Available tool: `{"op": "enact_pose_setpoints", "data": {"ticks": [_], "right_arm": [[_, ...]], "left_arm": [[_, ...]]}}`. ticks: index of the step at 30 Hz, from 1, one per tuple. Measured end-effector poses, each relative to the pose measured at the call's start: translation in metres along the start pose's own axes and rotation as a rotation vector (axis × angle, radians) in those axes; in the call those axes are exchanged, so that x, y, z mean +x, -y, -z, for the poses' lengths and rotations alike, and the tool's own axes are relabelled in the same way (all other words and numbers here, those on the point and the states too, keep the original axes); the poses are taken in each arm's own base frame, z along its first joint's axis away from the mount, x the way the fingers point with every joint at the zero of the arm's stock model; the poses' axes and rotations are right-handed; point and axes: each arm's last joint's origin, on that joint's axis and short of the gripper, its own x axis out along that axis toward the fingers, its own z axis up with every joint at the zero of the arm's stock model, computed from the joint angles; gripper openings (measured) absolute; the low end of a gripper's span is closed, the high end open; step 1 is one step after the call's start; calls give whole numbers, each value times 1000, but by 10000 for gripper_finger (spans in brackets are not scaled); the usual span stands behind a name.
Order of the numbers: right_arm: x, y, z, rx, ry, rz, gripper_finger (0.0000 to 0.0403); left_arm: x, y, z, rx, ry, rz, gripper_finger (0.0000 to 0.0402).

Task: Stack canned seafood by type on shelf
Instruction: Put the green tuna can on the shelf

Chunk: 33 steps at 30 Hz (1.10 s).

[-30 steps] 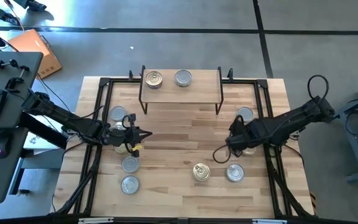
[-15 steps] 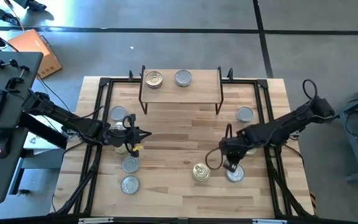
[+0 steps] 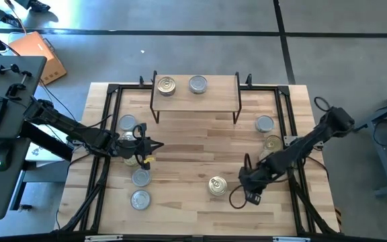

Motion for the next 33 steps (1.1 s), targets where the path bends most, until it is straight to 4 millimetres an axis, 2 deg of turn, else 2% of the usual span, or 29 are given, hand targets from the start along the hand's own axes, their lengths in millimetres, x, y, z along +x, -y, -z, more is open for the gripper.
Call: {"op": "enact_pose_setpoints", "data": {"ticks": [3, 7, 13, 20, 26, 33], "right_arm": [[12, 4, -8, -8, -5, 55, 0], [16, 10, -28, -15, 18, 76, 0], [9, 19, -72, -65, 165, 172, 0], [9, 33, -123, -86, 250, 272, 0], [17, 26, -160, -121, 355, 242, 0], [21, 7, -186, -170, 489, 154, 0]], "left_arm": [[0, 0, 0, 0, 0, 0, 0], [0, 0, -1, -4, 6, 0, 0], [2, 1, -5, -21, 40, -3, 0], [22, 15, -7, 25, 55, 3, 0], [47, 31, -7, 50, 94, 61, 0], [73, 29, -3, -2, 108, 120, 0]]}}
